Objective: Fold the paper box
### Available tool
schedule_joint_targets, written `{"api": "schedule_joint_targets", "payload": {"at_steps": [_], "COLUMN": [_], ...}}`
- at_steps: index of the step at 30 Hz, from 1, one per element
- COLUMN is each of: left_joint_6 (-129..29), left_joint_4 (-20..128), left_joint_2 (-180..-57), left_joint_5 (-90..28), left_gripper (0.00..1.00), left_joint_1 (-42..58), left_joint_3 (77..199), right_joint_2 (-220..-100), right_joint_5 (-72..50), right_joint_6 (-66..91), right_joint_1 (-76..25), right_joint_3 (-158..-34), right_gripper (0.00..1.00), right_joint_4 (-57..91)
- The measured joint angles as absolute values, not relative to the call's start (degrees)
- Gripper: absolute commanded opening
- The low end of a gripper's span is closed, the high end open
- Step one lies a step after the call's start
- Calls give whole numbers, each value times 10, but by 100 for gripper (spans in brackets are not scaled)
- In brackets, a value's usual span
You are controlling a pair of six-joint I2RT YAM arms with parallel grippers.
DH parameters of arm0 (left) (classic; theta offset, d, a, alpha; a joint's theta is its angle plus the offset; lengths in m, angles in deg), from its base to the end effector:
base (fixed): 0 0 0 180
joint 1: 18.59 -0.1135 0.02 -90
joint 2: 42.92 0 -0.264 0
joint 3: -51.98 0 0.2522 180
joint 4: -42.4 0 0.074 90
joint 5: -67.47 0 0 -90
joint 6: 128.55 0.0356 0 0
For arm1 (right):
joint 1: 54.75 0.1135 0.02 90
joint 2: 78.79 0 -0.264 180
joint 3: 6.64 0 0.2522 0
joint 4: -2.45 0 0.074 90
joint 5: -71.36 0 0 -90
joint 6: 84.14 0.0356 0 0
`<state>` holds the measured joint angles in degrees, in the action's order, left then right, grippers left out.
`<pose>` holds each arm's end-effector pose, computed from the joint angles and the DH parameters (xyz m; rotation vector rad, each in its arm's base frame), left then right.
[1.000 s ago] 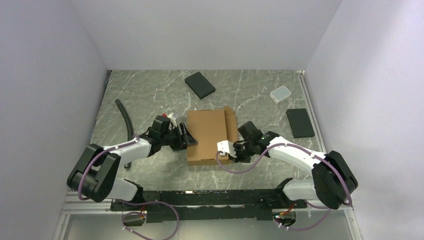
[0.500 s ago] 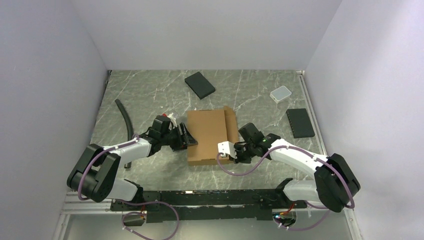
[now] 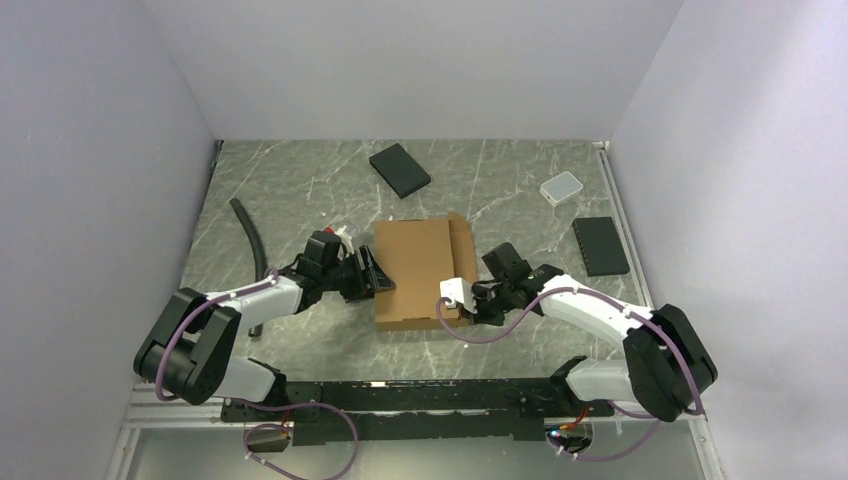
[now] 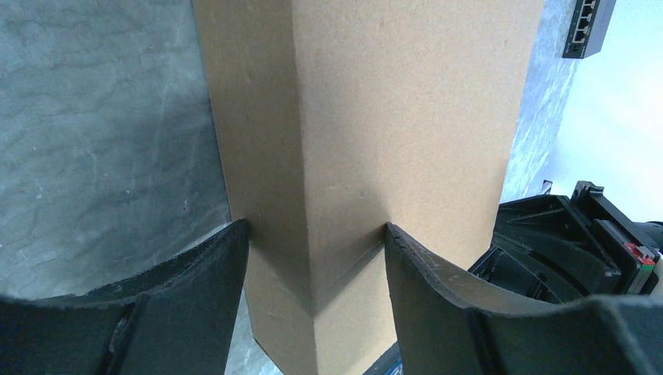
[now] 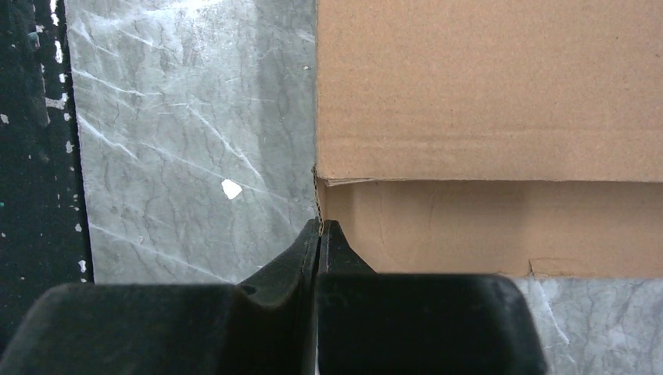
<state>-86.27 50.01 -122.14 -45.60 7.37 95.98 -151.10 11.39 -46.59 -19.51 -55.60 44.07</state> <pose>0.2231 -0.1241 0.1548 -0.2536 2.5020 -1.0648 0.1659 0.1390 0.1701 -1.8937 1.7504 0.5972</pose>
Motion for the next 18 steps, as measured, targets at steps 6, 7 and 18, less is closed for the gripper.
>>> {"api": "schedule_joint_targets", "payload": {"at_steps": [6,7,18], "left_joint_6": [-863,-863,-863], "left_joint_4": [500,500,501], "left_joint_2": [-1221,-1221,-1217], "left_joint_5": [-456,-456,-456], "left_gripper": [66,66,66], "left_joint_1": [74,74,74], "left_joint_3": [960,960,959], "right_joint_2": [-1527,-1530,-1554], "right_joint_5": [133,135,151], "right_joint_6": [-466,-466,-455], "right_joint_1": [-208,-211,-220], "right_joint_3": [-563,-565,-586], "right_gripper": [0,0,0], "right_joint_4": [447,450,470]}}
